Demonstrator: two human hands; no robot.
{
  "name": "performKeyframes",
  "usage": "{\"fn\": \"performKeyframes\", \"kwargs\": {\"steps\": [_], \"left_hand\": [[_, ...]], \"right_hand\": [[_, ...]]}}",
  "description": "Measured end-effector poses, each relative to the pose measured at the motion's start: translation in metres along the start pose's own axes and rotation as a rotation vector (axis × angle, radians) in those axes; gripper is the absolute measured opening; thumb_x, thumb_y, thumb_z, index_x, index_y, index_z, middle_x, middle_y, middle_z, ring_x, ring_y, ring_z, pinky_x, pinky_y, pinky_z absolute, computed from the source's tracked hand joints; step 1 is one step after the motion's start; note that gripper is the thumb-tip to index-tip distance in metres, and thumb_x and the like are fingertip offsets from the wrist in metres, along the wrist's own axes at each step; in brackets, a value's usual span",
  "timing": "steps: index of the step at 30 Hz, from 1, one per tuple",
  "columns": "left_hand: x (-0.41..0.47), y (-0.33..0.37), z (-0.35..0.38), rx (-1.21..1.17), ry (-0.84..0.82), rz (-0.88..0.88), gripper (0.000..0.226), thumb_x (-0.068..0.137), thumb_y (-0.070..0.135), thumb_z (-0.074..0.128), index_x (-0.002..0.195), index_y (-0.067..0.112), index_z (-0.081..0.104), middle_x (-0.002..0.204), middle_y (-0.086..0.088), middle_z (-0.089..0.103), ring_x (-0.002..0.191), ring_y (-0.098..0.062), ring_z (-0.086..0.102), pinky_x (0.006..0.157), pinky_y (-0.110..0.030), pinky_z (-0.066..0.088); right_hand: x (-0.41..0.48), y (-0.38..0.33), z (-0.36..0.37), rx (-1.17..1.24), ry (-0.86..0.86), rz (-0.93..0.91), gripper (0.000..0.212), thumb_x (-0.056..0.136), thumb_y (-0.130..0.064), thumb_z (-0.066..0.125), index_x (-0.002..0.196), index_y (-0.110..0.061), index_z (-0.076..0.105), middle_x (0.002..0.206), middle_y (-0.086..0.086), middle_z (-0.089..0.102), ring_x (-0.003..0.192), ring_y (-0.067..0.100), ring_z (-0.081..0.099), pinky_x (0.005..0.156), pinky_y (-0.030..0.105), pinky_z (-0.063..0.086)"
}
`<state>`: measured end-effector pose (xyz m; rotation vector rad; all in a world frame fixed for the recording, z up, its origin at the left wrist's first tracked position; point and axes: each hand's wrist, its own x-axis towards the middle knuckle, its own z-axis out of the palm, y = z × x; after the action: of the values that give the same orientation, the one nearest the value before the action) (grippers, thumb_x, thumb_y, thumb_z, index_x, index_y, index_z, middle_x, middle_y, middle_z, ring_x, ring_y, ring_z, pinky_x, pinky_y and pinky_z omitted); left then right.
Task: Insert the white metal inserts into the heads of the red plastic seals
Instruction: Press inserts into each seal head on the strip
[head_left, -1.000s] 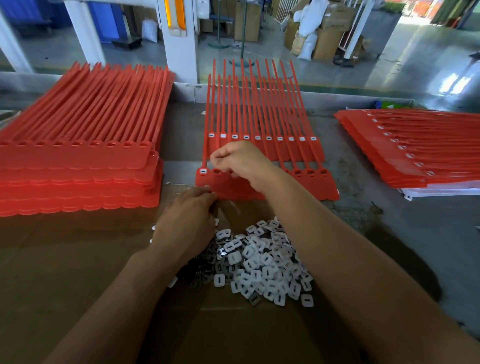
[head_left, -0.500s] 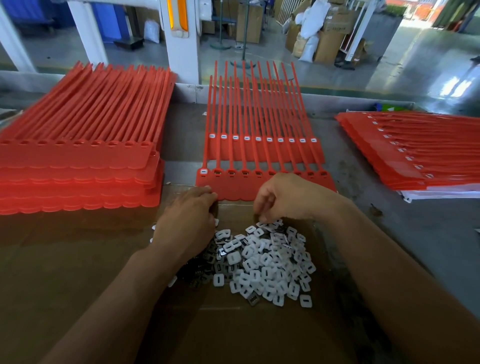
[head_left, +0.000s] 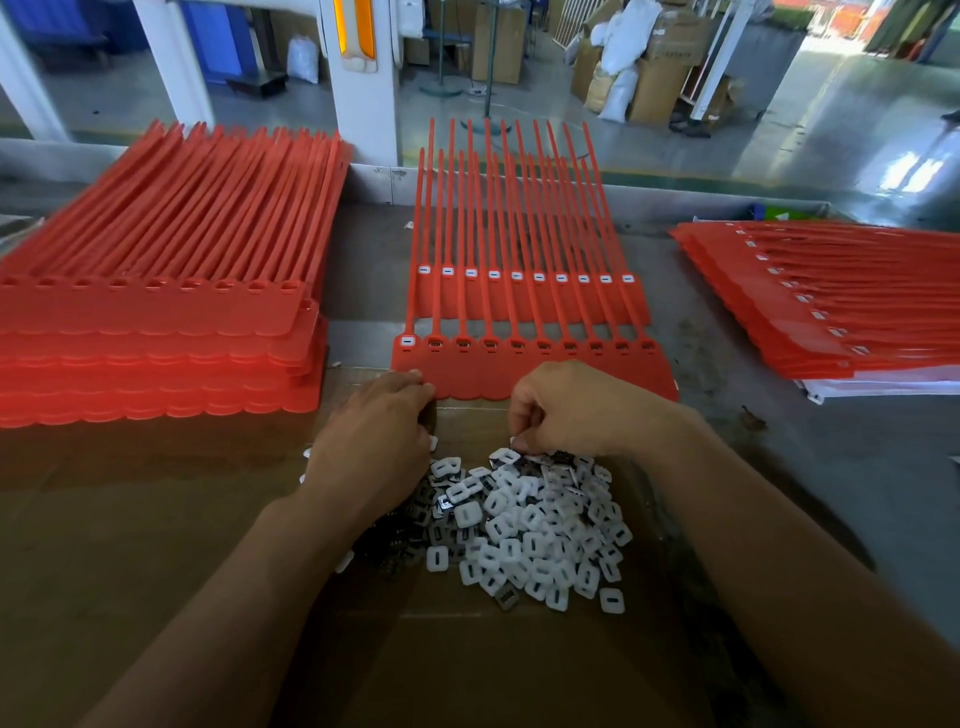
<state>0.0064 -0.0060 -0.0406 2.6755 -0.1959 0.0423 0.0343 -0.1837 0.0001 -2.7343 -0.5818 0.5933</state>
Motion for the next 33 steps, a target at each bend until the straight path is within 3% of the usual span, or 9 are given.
{"fn": "performKeyframes", "kwargs": {"steps": [3,6,8,12,16,22,25,29,33], "left_hand": [[-0.001,0.000,-0.001,0.002,-0.010,-0.003,0.050,0.087,0.011,0.045,0.136,0.019,0.044,0.148,0.005,0.032,0.135,-0.015,0.028,0.111,-0.033,0.023],[0.000,0.000,-0.001,0.001,-0.017,-0.005,0.051,0.086,0.011,0.049,0.136,0.018,0.043,0.148,0.004,0.032,0.135,-0.015,0.027,0.112,-0.035,0.023],[-0.001,0.000,-0.001,0.005,-0.014,-0.005,0.051,0.086,0.011,0.049,0.135,0.019,0.044,0.148,0.004,0.032,0.135,-0.015,0.027,0.112,-0.035,0.024],[-0.001,-0.001,-0.001,0.010,-0.009,0.002,0.050,0.085,0.010,0.047,0.135,0.019,0.045,0.148,0.004,0.033,0.135,-0.015,0.028,0.112,-0.036,0.024],[0.000,0.000,0.000,0.019,0.005,0.010,0.050,0.085,0.010,0.047,0.134,0.019,0.046,0.147,0.004,0.034,0.134,-0.015,0.029,0.111,-0.035,0.025],[-0.001,-0.002,0.000,0.019,0.012,0.017,0.049,0.085,0.011,0.049,0.133,0.019,0.047,0.145,0.005,0.036,0.133,-0.015,0.032,0.109,-0.034,0.028],[-0.001,-0.001,0.000,0.021,0.018,0.025,0.049,0.085,0.012,0.051,0.132,0.019,0.048,0.145,0.005,0.037,0.131,-0.015,0.033,0.107,-0.032,0.029],[-0.001,-0.001,0.000,0.032,0.023,0.044,0.048,0.083,0.012,0.053,0.131,0.017,0.050,0.144,0.004,0.039,0.131,-0.016,0.034,0.105,-0.030,0.027],[-0.001,-0.001,0.000,0.038,0.031,0.046,0.048,0.084,0.010,0.047,0.132,0.017,0.048,0.144,0.003,0.038,0.131,-0.016,0.034,0.107,-0.030,0.026]], "right_hand": [[0.000,0.000,0.000,-0.056,0.007,-0.016,0.007,0.088,-0.020,0.060,0.083,-0.022,0.057,0.080,-0.015,0.048,0.079,0.004,0.050,0.064,0.017,0.038],[-0.001,-0.001,-0.003,0.114,0.143,-0.013,0.017,0.090,-0.013,0.055,0.077,-0.023,0.052,0.077,-0.014,0.055,0.074,-0.002,0.053,0.060,0.013,0.037],[0.002,-0.002,-0.003,0.241,0.249,-0.009,0.014,0.091,-0.013,0.055,0.078,-0.019,0.053,0.073,-0.007,0.063,0.069,0.002,0.062,0.061,0.016,0.044],[0.015,-0.003,-0.003,0.419,0.388,0.011,0.017,0.082,-0.012,0.067,0.070,-0.018,0.056,0.071,-0.006,0.065,0.069,0.005,0.063,0.070,0.025,0.052],[0.031,-0.006,-0.006,0.450,0.442,0.018,0.026,0.070,-0.012,0.079,0.069,-0.024,0.056,0.073,-0.012,0.057,0.067,-0.001,0.054,0.058,0.017,0.041],[0.061,-0.019,-0.008,0.432,0.514,-0.008,0.023,0.066,-0.014,0.082,0.060,-0.024,0.062,0.059,-0.016,0.058,0.056,-0.004,0.051,0.061,0.019,0.044],[0.076,-0.022,-0.004,0.423,0.537,-0.006,0.009,0.072,-0.014,0.078,0.078,-0.010,0.073,0.080,0.002,0.071,0.073,0.010,0.062,0.075,0.028,0.050],[0.083,-0.025,0.001,0.396,0.589,-0.019,0.018,0.086,-0.012,0.063,0.099,-0.003,0.071,0.097,0.013,0.071,0.089,0.023,0.066,0.083,0.033,0.051],[0.085,-0.025,0.004,0.301,0.539,-0.019,0.028,0.096,-0.010,0.045,0.107,0.006,0.065,0.104,0.021,0.066,0.097,0.030,0.062,0.091,0.039,0.046]]}}
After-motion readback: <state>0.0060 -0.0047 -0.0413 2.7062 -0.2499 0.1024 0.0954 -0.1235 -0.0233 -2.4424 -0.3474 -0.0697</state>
